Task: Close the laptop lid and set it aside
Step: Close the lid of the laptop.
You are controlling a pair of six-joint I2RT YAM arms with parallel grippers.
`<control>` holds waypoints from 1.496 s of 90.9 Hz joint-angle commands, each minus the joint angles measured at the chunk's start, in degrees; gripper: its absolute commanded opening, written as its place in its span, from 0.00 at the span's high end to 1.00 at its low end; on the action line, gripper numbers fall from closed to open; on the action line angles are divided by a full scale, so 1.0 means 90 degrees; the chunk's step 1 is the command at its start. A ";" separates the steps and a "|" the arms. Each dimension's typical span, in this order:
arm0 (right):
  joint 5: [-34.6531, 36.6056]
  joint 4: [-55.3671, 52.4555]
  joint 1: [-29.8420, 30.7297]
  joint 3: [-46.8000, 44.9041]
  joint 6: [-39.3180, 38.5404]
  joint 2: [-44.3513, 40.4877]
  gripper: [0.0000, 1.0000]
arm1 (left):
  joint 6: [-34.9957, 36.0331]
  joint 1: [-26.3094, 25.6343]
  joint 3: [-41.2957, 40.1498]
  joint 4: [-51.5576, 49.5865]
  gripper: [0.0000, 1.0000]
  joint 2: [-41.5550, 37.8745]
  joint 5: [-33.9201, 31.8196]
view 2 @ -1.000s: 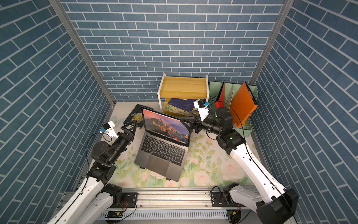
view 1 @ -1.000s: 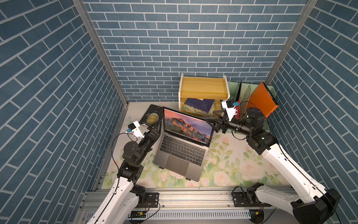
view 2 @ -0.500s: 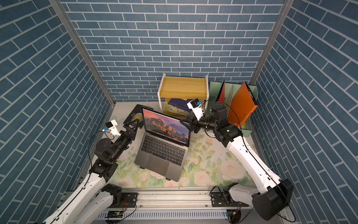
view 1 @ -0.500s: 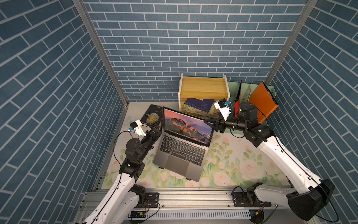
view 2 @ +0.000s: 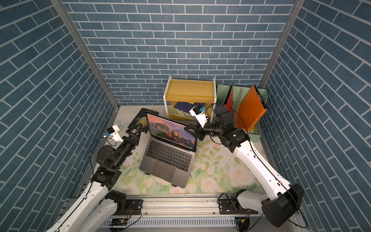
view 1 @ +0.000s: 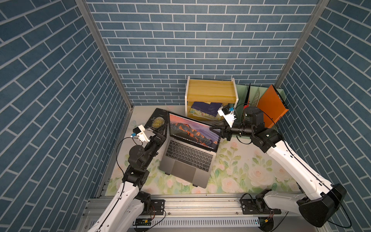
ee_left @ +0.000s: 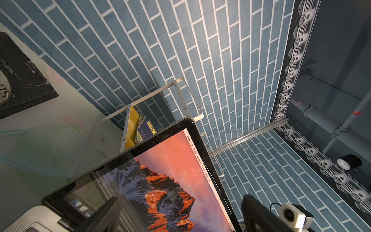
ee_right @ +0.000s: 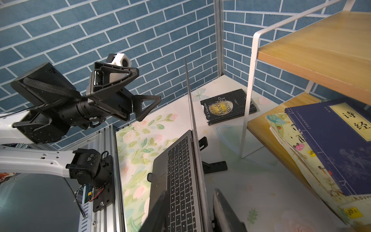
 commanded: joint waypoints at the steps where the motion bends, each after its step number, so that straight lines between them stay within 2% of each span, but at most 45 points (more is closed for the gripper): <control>1: 0.0029 -0.0135 0.0104 0.0080 -0.0257 -0.0077 0.64 | 0.0065 -0.0018 -0.0062 0.0022 0.02 -0.0010 -0.0030; 66: 0.0543 -0.0188 0.0344 -0.0082 -0.0668 -0.0272 0.70 | -0.0182 -0.0023 -0.0170 0.0187 0.05 0.0117 -0.0134; 85: 0.0626 -0.0348 0.0395 -0.0107 -0.0888 -0.0346 0.77 | -0.0182 -0.0018 -0.0131 0.0139 0.05 0.0163 -0.0255; 117: 0.1532 -0.0369 0.0846 -0.0286 -0.1239 -0.0643 0.87 | -0.0182 -0.0028 0.0143 -0.0004 0.06 0.0287 -0.0339; 136: 0.2246 -0.0309 0.1408 -0.0504 -0.1322 -0.0885 0.88 | -0.0187 -0.0028 0.0597 -0.0520 0.07 0.0040 -0.0798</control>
